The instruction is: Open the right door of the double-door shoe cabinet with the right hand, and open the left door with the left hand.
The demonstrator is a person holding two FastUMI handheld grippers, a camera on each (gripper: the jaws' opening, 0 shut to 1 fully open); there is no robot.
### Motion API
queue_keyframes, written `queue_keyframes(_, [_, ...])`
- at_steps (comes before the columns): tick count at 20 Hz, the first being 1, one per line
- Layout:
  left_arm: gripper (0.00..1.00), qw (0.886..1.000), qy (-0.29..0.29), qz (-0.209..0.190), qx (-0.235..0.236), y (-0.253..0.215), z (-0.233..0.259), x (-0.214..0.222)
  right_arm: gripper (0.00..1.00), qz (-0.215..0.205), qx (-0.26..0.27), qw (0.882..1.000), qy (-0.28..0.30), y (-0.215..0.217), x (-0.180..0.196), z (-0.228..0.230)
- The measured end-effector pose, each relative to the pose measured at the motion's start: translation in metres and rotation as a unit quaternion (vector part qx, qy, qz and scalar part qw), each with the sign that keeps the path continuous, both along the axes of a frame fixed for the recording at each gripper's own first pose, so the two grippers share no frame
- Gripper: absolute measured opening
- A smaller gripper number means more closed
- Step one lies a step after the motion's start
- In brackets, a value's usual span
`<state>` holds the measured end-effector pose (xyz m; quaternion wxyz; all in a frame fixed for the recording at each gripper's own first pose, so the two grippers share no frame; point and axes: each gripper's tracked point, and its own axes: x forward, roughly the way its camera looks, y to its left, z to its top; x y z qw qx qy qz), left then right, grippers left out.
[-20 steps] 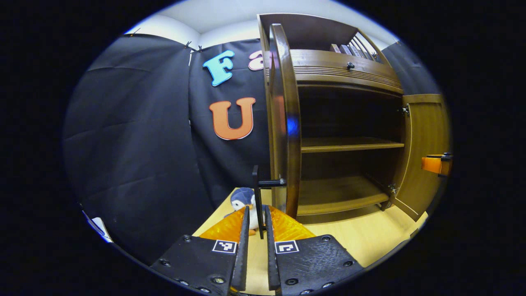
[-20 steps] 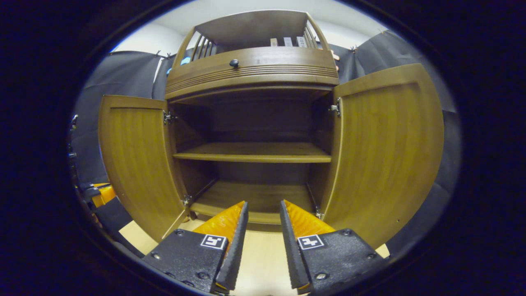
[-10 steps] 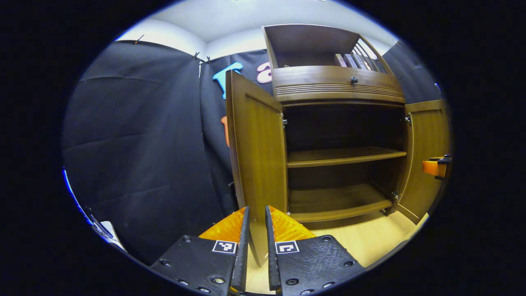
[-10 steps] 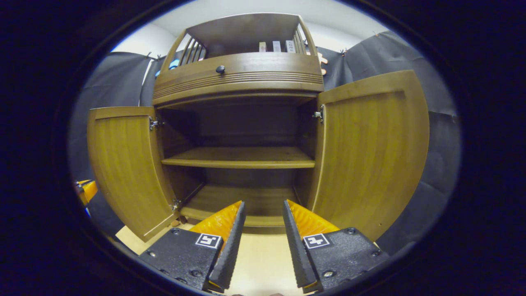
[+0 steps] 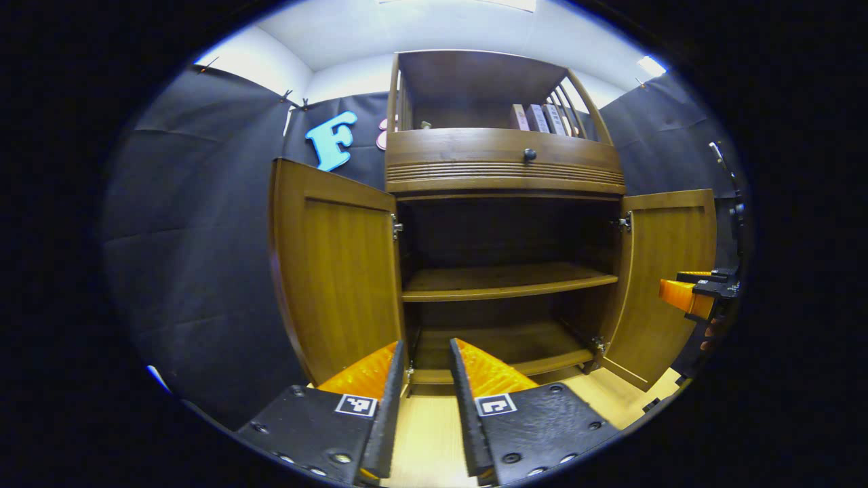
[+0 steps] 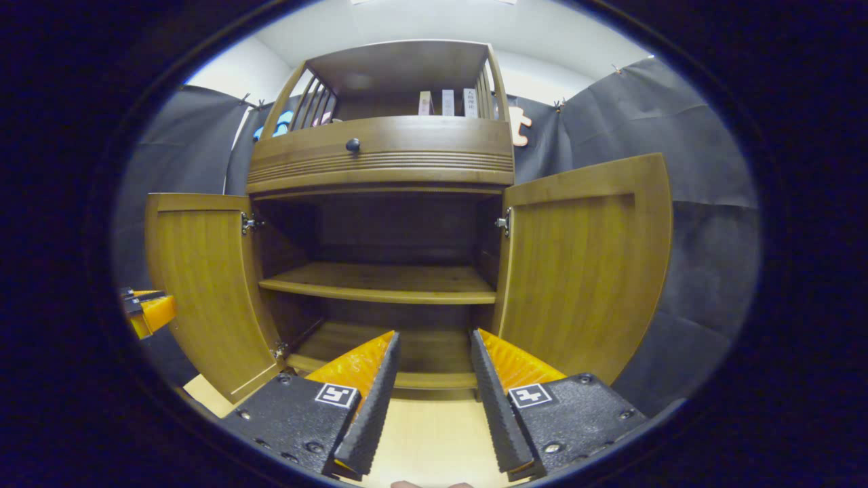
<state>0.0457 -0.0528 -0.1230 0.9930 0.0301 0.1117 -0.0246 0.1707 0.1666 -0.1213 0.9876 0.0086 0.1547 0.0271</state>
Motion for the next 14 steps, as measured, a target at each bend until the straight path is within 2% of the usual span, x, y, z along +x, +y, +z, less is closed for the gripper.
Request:
queue_keyframes(1, [0.43,1.0,-0.002,-0.005,0.0,-0.006,0.002,0.001,0.71,0.001,0.001,1.0,-0.004,-0.002,0.0,0.005])
queue_keyframes(5, [0.83,1.0,-0.002,-0.018,-0.006,-0.022,0.009,0.005,0.84,0.006,0.001,1.0,-0.015,-0.009,0.0,0.021])
queue_keyframes(6, [0.71,1.0,-0.004,-0.02,-0.008,-0.024,0.012,0.005,0.84,0.006,0.0,1.0,-0.018,-0.012,0.0,0.024])
queue_keyframes(7, [0.77,1.0,-0.007,-0.02,-0.01,-0.026,0.015,0.007,0.84,0.005,0.0,1.0,-0.02,-0.013,0.001,0.028])
queue_keyframes(9, [0.97,1.0,-0.011,-0.014,-0.013,-0.025,0.02,0.01,0.84,0.005,0.002,1.0,-0.025,-0.016,0.002,0.034])
queue_keyframes(10, [0.99,1.0,-0.011,-0.013,-0.016,-0.025,0.021,0.01,0.84,0.005,0.002,1.0,-0.027,-0.017,0.003,0.036])
queue_keyframes(11, [0.93,1.0,-0.009,-0.012,-0.021,-0.026,0.021,0.011,0.84,0.006,0.002,1.0,-0.027,-0.018,0.004,0.037])
queue_keyframes(12, [0.93,1.0,-0.007,-0.012,-0.025,-0.027,0.021,0.012,0.84,0.007,0.001,1.0,-0.027,-0.018,0.006,0.038])
queue_keyframes(13, [1.0,1.0,-0.007,-0.008,-0.025,-0.025,0.023,0.013,0.84,0.008,0.0,1.0,-0.028,-0.019,0.007,0.039])
queue_keyframes(14, [1.0,1.0,-0.007,-0.007,-0.025,-0.024,0.023,0.013,0.84,0.007,-0.001,1.0,-0.027,-0.02,0.005,0.04])
